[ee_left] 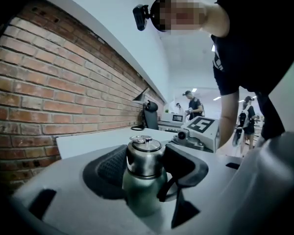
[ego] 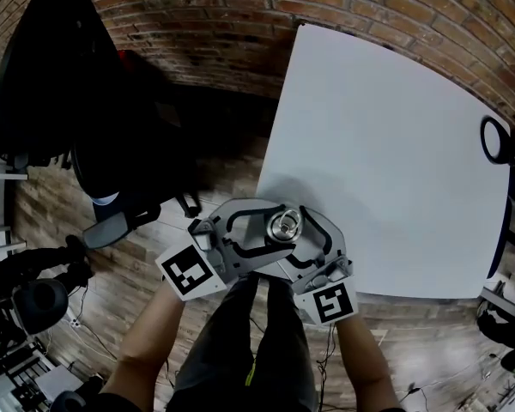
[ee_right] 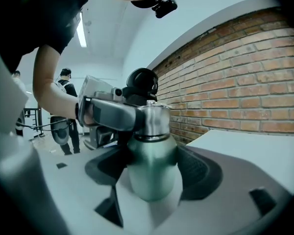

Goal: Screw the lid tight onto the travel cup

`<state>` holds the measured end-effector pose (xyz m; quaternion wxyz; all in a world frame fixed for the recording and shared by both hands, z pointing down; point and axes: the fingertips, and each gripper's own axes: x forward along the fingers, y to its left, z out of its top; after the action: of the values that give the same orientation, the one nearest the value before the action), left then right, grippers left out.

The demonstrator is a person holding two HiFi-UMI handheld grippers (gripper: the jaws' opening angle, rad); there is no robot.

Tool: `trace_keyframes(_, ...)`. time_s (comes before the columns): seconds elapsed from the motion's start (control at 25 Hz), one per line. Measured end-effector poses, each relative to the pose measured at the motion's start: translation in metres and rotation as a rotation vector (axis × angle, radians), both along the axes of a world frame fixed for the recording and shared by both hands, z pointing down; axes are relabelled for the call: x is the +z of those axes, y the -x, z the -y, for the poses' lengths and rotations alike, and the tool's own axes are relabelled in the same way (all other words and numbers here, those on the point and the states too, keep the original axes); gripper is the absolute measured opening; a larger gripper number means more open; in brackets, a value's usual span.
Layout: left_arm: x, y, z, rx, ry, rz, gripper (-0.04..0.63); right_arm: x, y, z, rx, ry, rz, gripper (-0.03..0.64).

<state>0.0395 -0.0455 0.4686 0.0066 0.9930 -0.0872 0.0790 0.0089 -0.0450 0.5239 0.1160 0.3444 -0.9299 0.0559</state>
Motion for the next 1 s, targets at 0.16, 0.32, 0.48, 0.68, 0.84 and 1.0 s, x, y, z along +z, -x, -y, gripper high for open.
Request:
trace_keyframes(0.16, 0.000, -0.002, -0.004, 0.135, 0.007, 0.012, 0.245, -0.001, 0.001, -0.001, -0.075, 0.006, -0.004, 0.304)
trace_keyframes(0.32, 0.001, 0.000, -0.005, 0.186, 0.034, 0.006, 0.249, -0.001, 0.002, -0.003, -0.117, 0.002, -0.013, 0.304)
trace_keyframes(0.48, 0.002, -0.001, -0.004, 0.161, 0.041, -0.011, 0.250, 0.000, 0.000, -0.003, -0.098, 0.008, 0.002, 0.304)
trace_keyframes(0.68, 0.001, 0.000, -0.002, 0.126, 0.061, -0.045, 0.267, 0.001, 0.000, -0.002, -0.082, 0.009, 0.001, 0.304)
trace_keyframes(0.84, 0.000, 0.005, 0.002, 0.008, 0.119, -0.077, 0.341, 0.002, 0.001, -0.001, -0.064, 0.003, -0.003, 0.304)
trace_keyframes(1.0, 0.004, 0.012, -0.005, -0.160, 0.159, -0.090, 0.341, 0.005, 0.000, -0.002, -0.020, 0.011, -0.008, 0.304)
